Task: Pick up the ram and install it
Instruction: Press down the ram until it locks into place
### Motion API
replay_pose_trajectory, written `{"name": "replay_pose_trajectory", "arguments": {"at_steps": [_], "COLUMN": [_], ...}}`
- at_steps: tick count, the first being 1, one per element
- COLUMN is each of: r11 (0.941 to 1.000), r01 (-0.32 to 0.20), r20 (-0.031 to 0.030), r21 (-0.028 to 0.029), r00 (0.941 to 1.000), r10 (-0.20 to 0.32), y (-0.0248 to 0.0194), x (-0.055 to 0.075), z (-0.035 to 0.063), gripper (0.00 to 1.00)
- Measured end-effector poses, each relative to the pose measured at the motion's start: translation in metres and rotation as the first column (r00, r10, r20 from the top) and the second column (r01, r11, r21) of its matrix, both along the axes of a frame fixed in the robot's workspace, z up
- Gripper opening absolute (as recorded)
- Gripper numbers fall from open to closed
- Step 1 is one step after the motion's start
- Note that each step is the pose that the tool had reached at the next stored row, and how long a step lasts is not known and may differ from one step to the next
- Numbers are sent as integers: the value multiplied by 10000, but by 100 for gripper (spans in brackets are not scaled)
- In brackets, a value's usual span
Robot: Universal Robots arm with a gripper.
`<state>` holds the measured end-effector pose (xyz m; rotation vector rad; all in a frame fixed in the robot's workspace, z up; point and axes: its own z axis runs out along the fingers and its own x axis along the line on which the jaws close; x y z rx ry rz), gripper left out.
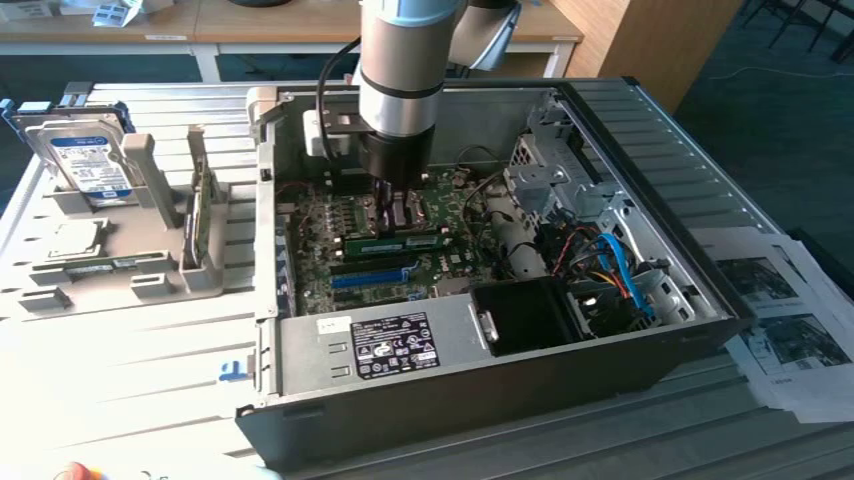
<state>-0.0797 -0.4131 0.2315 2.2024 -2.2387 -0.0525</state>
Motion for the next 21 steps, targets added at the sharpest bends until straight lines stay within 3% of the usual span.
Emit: {"name": "replay_pose_trajectory", "arguments": {"at_steps": [21], "r11": [10000], "r01": [-3], "r20": [0], "r21": [-1], "r00": [10000], "r10": [3], "y": [0], "x": [-38], "z": [-24], "gripper": [10]}}
